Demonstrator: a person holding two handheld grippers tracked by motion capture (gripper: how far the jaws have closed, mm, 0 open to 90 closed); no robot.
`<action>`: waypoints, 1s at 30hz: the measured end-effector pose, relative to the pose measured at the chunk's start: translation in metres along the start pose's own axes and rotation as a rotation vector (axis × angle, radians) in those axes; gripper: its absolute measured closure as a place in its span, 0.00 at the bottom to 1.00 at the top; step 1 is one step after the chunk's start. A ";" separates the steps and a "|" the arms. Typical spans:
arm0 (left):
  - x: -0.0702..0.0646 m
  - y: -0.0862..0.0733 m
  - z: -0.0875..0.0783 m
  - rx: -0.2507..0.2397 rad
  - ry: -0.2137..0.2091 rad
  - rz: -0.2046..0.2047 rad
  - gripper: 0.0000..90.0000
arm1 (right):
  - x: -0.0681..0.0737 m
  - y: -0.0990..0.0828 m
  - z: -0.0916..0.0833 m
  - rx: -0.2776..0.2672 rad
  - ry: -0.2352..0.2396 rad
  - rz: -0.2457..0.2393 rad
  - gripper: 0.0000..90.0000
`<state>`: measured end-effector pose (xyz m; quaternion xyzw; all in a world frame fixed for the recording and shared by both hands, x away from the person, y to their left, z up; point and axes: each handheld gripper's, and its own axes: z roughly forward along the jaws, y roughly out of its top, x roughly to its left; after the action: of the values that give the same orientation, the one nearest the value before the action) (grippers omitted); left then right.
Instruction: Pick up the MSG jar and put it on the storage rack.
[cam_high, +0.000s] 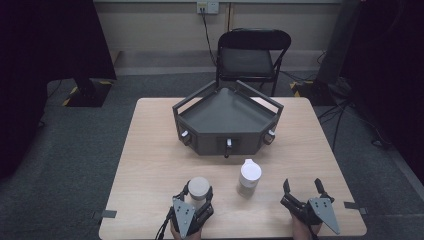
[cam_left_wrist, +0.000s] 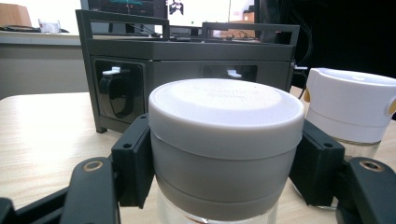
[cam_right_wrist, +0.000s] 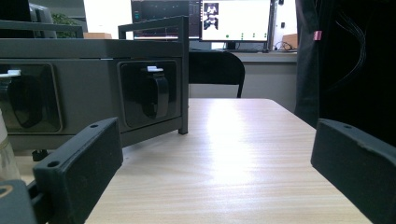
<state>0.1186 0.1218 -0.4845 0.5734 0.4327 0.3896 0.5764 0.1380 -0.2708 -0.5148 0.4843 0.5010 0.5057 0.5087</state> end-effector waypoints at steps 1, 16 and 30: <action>0.000 0.000 0.000 -0.001 0.000 0.001 0.37 | 0.000 0.000 0.000 0.000 0.000 0.000 0.01; 0.005 0.000 0.000 -0.001 -0.018 0.002 0.37 | 0.000 0.000 0.000 0.000 0.000 0.000 0.01; 0.013 0.006 0.001 -0.001 -0.059 -0.005 0.37 | 0.000 0.000 0.000 0.001 -0.001 0.000 0.01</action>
<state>0.1245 0.1340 -0.4796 0.5832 0.4166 0.3714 0.5902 0.1381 -0.2706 -0.5146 0.4846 0.5009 0.5053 0.5088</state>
